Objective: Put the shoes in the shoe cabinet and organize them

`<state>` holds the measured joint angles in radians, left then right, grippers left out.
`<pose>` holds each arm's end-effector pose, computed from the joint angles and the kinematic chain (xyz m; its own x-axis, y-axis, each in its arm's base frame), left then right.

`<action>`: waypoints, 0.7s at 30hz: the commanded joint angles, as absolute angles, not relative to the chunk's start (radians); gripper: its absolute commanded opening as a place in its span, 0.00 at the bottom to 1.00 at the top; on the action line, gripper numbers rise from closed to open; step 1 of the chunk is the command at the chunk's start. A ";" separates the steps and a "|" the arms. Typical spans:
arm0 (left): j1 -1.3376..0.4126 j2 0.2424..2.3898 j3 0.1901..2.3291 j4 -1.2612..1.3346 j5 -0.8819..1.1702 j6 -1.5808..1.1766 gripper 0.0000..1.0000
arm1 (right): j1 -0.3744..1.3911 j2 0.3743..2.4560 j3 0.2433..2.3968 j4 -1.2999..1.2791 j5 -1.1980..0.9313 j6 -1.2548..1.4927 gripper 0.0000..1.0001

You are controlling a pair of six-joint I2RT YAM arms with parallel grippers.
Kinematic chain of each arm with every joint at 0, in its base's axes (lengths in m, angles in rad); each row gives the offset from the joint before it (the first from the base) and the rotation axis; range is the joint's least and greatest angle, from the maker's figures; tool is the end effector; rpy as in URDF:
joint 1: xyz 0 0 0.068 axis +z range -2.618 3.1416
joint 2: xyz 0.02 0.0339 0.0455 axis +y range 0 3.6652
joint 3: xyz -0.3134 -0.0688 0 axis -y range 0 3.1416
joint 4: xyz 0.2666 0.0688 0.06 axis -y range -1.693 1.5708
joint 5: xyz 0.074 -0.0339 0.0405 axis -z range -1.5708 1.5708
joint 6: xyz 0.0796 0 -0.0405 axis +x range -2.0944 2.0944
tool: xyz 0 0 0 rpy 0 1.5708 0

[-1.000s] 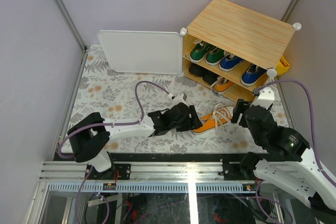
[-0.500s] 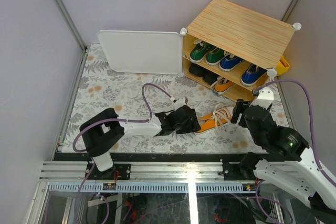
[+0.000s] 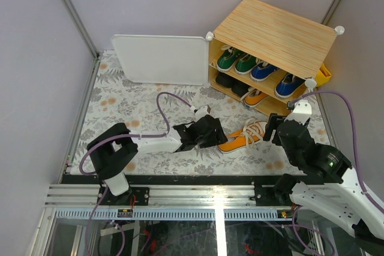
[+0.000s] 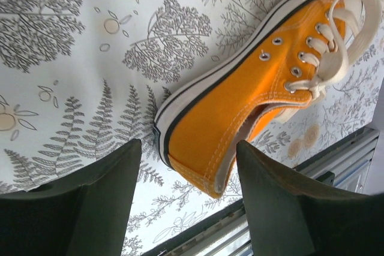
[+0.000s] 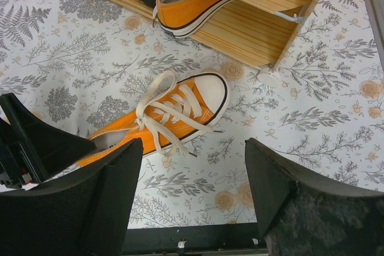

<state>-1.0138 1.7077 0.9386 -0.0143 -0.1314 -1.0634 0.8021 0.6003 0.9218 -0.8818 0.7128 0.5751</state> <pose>0.2226 -0.3378 0.1738 -0.8739 -0.2359 -0.4251 0.0590 0.8165 -0.5743 0.1132 0.0422 0.3604 -0.3963 0.1821 -0.8999 0.0678 0.9833 0.1691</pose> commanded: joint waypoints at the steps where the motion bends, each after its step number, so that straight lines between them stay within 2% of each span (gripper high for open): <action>1: -0.997 1.703 0.956 0.017 -0.151 -1.071 0.63 | 0.797 0.611 0.917 -0.848 0.707 0.584 0.75; 6: -0.992 1.738 0.969 0.026 -0.116 -1.070 0.60 | 0.798 0.615 0.917 -0.845 0.706 0.584 0.76; 17: -1.016 1.764 0.947 0.064 -0.045 -1.104 0.46 | 0.798 0.602 0.906 -0.847 0.705 0.592 0.75; 21: -1.038 1.748 0.935 0.067 -0.040 -1.113 0.47 | 0.797 0.599 0.901 -0.845 0.706 0.592 0.76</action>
